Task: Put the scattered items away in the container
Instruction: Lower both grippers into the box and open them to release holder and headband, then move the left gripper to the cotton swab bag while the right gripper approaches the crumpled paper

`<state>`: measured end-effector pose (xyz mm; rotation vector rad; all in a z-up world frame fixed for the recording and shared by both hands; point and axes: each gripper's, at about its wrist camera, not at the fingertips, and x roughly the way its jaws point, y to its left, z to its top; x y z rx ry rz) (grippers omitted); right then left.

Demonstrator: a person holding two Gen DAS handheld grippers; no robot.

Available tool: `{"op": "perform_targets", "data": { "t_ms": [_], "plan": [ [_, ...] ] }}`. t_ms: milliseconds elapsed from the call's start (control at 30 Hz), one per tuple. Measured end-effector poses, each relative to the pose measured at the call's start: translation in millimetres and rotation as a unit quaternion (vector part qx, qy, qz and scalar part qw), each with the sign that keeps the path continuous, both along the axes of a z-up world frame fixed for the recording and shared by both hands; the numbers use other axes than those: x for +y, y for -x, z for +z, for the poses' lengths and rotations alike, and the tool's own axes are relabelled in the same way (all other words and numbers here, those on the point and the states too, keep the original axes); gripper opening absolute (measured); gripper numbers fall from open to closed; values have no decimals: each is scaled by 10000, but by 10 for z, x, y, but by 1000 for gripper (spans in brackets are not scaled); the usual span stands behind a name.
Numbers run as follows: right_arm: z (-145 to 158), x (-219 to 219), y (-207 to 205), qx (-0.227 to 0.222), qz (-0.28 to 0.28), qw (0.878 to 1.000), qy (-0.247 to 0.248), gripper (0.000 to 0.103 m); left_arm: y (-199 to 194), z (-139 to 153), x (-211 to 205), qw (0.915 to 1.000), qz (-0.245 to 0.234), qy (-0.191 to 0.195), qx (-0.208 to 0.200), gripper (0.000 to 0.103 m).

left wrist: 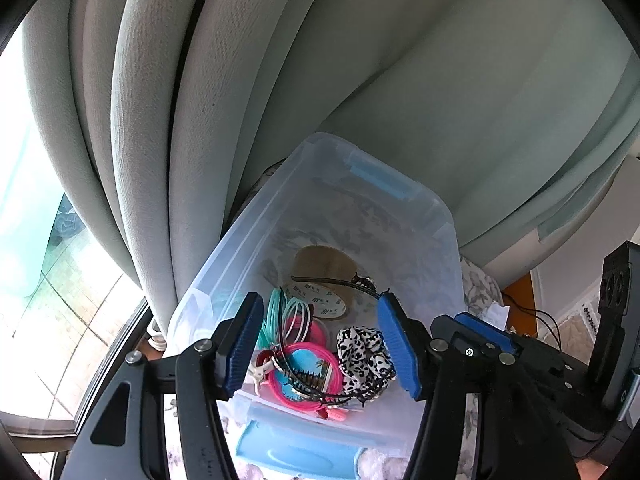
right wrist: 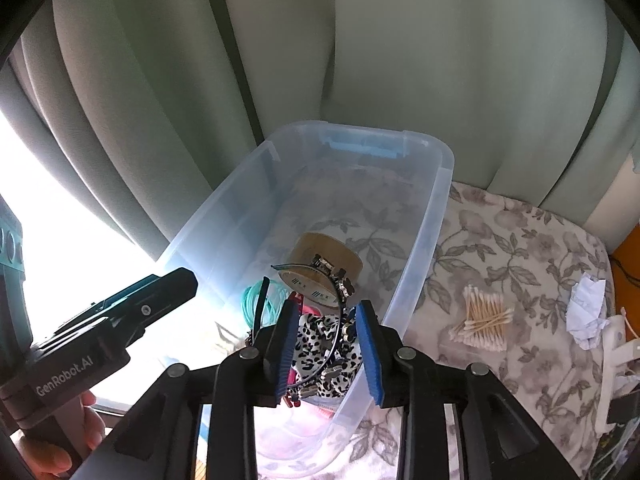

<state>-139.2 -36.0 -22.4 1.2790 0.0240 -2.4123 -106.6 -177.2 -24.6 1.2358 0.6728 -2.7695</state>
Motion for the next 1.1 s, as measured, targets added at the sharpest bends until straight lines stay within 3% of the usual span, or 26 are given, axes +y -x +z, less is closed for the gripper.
{"op": "perform_targets", "data": {
  "t_ms": [100, 300, 767, 1100],
  "plan": [
    [14, 8, -44, 9, 0, 10000, -3, 35, 91, 19, 124, 10000, -30, 27, -4, 61],
    [43, 24, -133, 27, 1, 10000, -9, 37, -259, 162, 11, 9999, -76, 72, -14, 61],
    [130, 101, -398, 110, 2, 9999, -25, 48, -427, 237, 137, 9998, -97, 154, 7, 61],
    [155, 235, -592, 174, 6, 9998, 124, 50, -601, 298, 281, 9995, -87, 309, 77, 61]
  ]
}}
